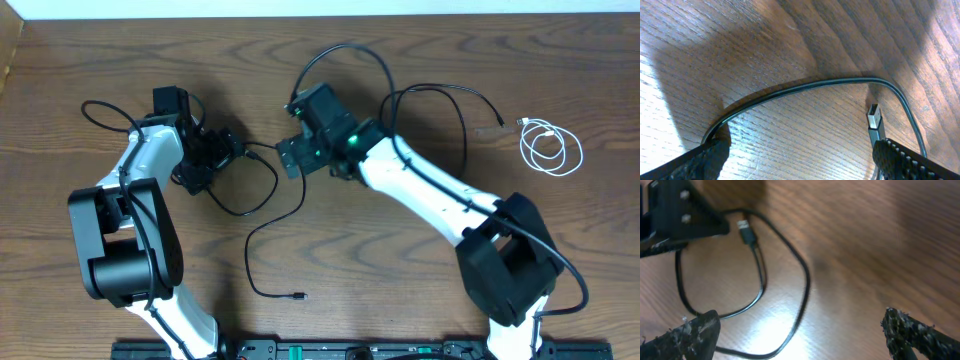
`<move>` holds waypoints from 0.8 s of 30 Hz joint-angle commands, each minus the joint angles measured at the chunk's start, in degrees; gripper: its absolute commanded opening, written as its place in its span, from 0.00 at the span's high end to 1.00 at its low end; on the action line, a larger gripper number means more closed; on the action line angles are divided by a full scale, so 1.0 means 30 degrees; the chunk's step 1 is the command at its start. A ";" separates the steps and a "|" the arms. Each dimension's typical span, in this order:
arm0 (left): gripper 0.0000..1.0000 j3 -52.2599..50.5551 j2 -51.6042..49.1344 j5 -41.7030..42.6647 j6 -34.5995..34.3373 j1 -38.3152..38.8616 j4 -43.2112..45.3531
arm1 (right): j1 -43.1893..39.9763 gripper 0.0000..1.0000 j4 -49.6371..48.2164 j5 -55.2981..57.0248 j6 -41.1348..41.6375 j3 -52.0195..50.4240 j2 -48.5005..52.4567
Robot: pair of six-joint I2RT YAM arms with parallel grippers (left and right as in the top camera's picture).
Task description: Untangle cables
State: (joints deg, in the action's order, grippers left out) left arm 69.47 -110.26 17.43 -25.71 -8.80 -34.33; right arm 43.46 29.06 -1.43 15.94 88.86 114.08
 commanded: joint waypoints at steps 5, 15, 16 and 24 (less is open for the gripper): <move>0.02 -0.0546 -0.0787 -0.0911 0.0029 -0.0131 -0.0255 | 0.1297 0.01 -0.0117 0.2965 0.0102 0.0087 -0.0146; 0.02 -0.0546 -0.0787 -0.0911 0.0029 -0.0138 -0.0255 | 0.1333 0.01 -0.0131 0.3016 0.0102 0.0087 -0.0058; 0.02 -0.0546 -0.0787 -0.0911 0.0029 -0.0138 -0.0255 | 0.1333 0.01 -0.0138 0.3016 0.0102 0.0087 -0.0022; 0.03 -0.0546 -0.0787 -0.0911 0.0029 -0.0138 -0.0255 | 0.1333 0.01 -0.0197 0.3009 0.0102 0.0087 0.0233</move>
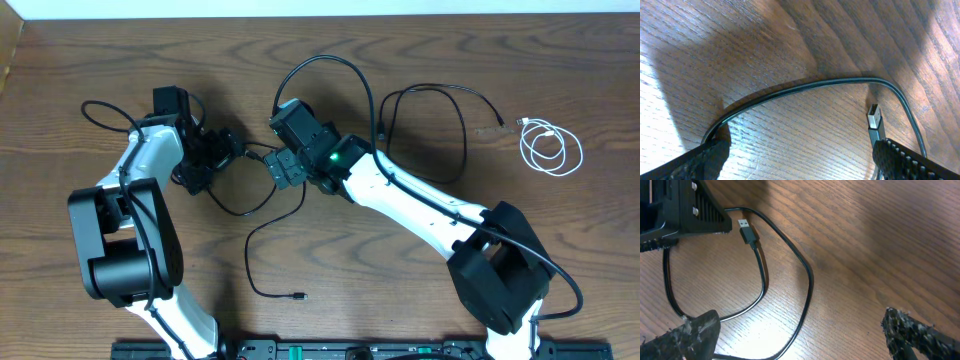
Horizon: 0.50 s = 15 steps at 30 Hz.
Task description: Untangle cables
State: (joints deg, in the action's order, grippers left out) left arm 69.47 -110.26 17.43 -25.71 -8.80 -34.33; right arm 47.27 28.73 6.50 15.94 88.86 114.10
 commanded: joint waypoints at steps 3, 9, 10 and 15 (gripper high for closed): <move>0.02 -0.0546 -0.0787 -0.0911 0.0029 -0.0131 -0.0255 | 0.0066 0.01 -0.0087 0.0364 0.0102 0.0087 0.0226; 0.02 -0.0546 -0.0787 -0.0911 0.0029 -0.0131 -0.0255 | 0.0066 0.01 -0.0189 0.0372 0.0102 0.0087 0.0226; 0.02 -0.0546 -0.0787 -0.0911 0.0029 -0.0138 -0.0255 | 0.0066 0.01 -0.0219 0.0372 0.0102 0.0087 0.0226; 0.02 -0.0546 -0.0787 -0.0911 0.0029 -0.0131 -0.0255 | 0.0066 0.01 -0.0233 0.0364 0.0102 0.0087 0.0226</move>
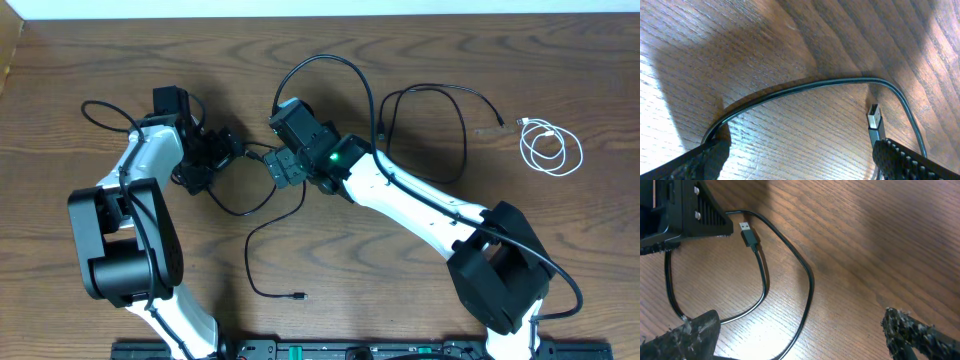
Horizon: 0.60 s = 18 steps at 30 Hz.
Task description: Untangle cables
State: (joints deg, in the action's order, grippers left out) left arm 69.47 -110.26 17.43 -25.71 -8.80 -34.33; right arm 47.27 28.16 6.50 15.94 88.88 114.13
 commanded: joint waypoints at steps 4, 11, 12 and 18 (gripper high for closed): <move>0.02 -0.0546 -0.0787 -0.0911 0.0029 -0.0138 -0.0255 | 0.0058 0.02 0.0146 0.0372 0.0102 0.0080 0.0219; 0.02 -0.0546 -0.0787 -0.0911 0.0029 -0.0131 -0.0255 | 0.0022 0.01 0.1413 0.2011 0.0095 0.0080 0.0219; 0.02 -0.0546 -0.0787 -0.0903 0.0029 -0.0131 -0.0255 | 0.0000 0.01 0.1588 0.2004 0.0095 0.0080 0.0219; 0.02 -0.0546 -0.0787 -0.0911 0.0029 -0.0138 -0.0255 | -0.0015 0.01 0.2310 0.1931 0.0095 0.0080 0.0219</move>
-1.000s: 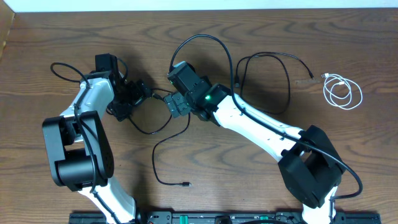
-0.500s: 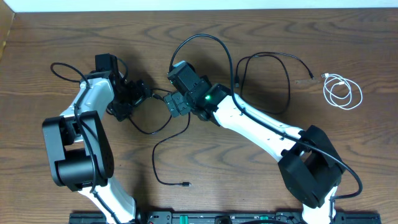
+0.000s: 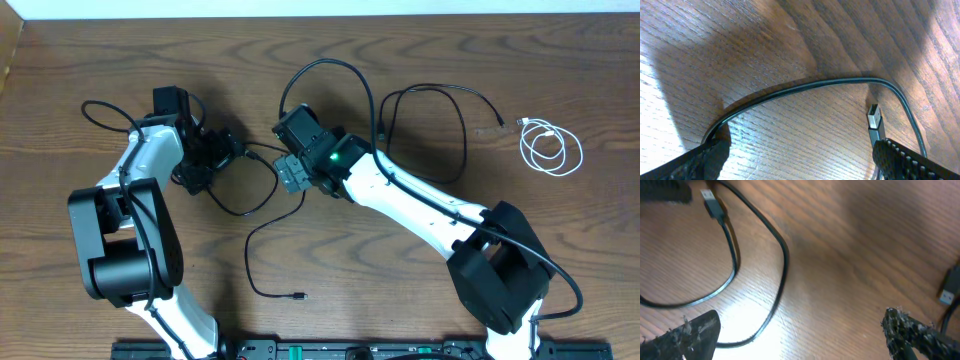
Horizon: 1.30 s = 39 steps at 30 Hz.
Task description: Untangle cables
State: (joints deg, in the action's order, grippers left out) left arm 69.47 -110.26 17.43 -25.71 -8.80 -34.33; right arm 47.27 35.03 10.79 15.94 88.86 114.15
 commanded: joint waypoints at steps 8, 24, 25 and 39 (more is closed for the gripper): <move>0.02 -0.0546 -0.0787 -0.1341 0.0044 -0.0138 0.0838 | -0.0044 0.01 -0.2018 0.0510 -0.0634 0.0087 0.0211; 0.92 -0.0539 -0.0787 0.2055 0.1486 -0.0131 0.0291 | -0.0051 0.40 -0.2477 0.0291 -0.0816 0.0087 0.0226; 0.92 -0.0539 -0.0787 0.2055 0.1486 -0.0131 0.0291 | -0.0066 0.60 -0.2477 0.0299 -0.1027 0.0087 0.0226; 0.92 -0.0539 -0.0787 0.2047 0.1486 -0.0131 0.0328 | -0.0408 0.88 -0.2892 0.0299 -0.1413 0.0080 0.0583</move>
State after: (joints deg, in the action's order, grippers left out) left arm 68.71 -111.57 22.85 -22.22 -8.95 -33.19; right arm 46.39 26.96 11.38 12.32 88.86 114.63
